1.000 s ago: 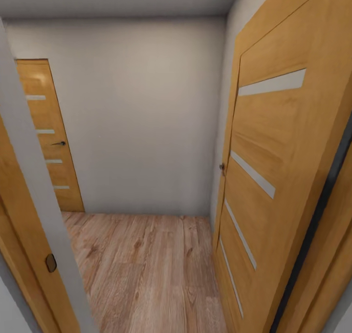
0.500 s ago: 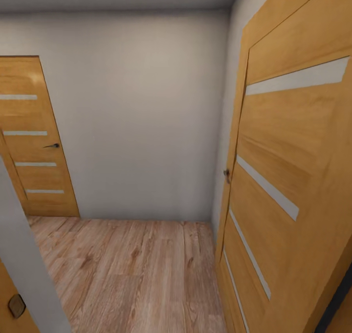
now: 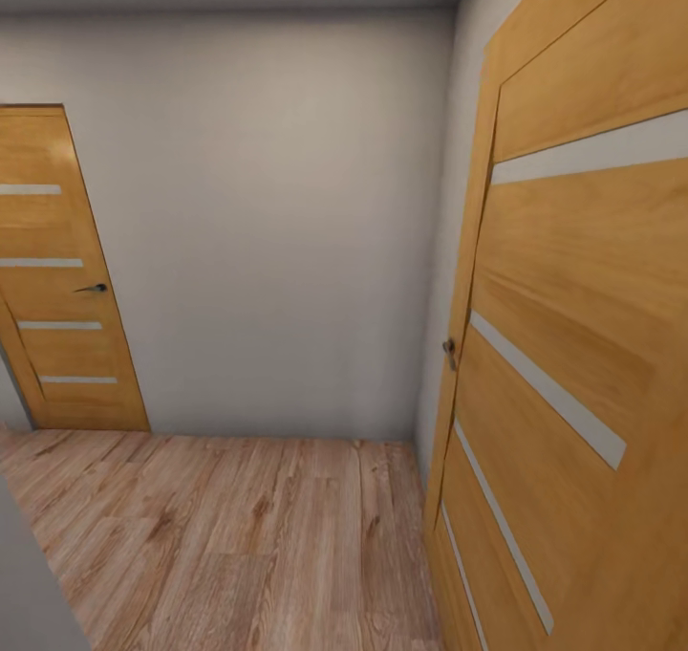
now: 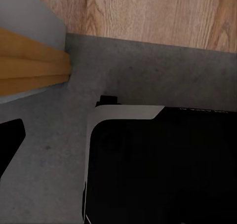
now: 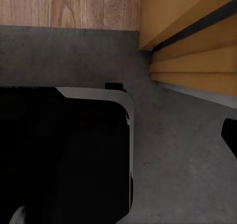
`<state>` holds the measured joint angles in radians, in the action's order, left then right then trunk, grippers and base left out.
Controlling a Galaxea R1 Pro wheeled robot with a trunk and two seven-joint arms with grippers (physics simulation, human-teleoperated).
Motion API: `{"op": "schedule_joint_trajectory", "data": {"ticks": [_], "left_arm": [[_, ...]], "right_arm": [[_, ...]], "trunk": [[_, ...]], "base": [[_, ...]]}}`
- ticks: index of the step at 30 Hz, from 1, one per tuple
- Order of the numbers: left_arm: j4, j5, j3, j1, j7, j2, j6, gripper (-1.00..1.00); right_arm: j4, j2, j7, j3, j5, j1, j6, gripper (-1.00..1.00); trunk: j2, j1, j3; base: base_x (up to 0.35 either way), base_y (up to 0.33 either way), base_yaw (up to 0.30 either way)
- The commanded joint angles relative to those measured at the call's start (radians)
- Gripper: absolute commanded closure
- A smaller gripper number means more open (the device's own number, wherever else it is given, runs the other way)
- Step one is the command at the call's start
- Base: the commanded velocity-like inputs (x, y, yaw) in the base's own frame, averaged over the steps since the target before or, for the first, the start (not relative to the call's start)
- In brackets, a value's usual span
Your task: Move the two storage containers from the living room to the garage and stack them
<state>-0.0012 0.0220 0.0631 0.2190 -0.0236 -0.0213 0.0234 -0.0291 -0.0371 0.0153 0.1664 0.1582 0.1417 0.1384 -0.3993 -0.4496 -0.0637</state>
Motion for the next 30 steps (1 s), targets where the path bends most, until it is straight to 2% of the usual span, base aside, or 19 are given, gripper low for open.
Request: {"op": "schedule_joint_trajectory", "data": {"ticks": [1, 10, 20, 30], "left_arm": [[0.001, 0.002, 0.006, 0.000, -0.002, 0.000, 0.002, -1.00], [0.001, 0.002, 0.006, 0.000, -0.002, 0.000, 0.003, -1.00], [0.001, 0.002, 0.006, 0.000, -0.002, 0.000, 0.002, -1.00], [0.001, 0.002, 0.006, 0.000, -0.002, 0.000, 0.003, -1.00]], "right_arm": [[-0.003, 0.000, 0.002, 0.008, 0.010, 0.001, 0.006, -1.00], [-0.003, -0.001, 0.002, 0.008, 0.009, 0.001, 0.006, -1.00], [-0.003, -0.001, 0.002, 0.008, 0.009, 0.001, 0.006, -1.00], [-0.003, -0.002, 0.002, 0.008, 0.009, 0.001, 0.006, -1.00]], "trunk": [[-0.001, 0.000, 0.000], [-0.001, 0.000, 0.000], [-0.001, 0.000, 0.000], [-0.001, 0.000, 0.000]], "base": [[0.013, 0.000, 0.000], [0.009, 0.000, 0.000], [0.233, 0.000, 0.000], [0.021, 0.014, 0.000]]}}
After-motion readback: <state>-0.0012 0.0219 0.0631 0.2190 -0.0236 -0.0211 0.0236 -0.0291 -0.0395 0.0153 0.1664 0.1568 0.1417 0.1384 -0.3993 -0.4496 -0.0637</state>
